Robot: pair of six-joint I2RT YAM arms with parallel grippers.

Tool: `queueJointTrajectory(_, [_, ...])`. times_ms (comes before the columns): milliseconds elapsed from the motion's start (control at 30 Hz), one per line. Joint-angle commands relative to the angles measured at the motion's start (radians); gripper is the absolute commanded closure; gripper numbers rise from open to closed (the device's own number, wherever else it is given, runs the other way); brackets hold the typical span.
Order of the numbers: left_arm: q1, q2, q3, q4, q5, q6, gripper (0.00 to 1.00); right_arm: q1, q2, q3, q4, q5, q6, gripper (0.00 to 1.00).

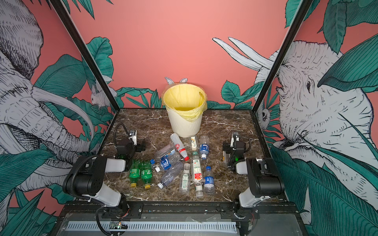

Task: Throw the plastic bottles in the bin
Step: Pick up the plastic bottle from the middle-right of the table.

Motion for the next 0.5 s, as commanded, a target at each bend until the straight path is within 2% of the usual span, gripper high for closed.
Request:
queueJointTrajectory(0, [0.006,-0.014,-0.001,0.012,0.005,0.013,0.01,-0.002,-0.01,0.012,0.025,0.004,-0.01,0.01])
queueJointTrajectory(267, [0.006,-0.015,-0.001,0.011,0.005,0.013,0.0,-0.001,-0.027,-0.016,0.066,0.043,0.008,0.01])
queueJointTrajectory(367, [0.008,-0.018,-0.005,0.015,0.005,0.013,0.0,0.004,-0.096,0.008,-0.035,0.043,-0.003,0.01])
queueJointTrajectory(467, [0.006,-0.029,0.002,0.011,-0.058,-0.004,0.01,0.011,-0.158,0.038,-0.146,0.047,-0.011,0.01])
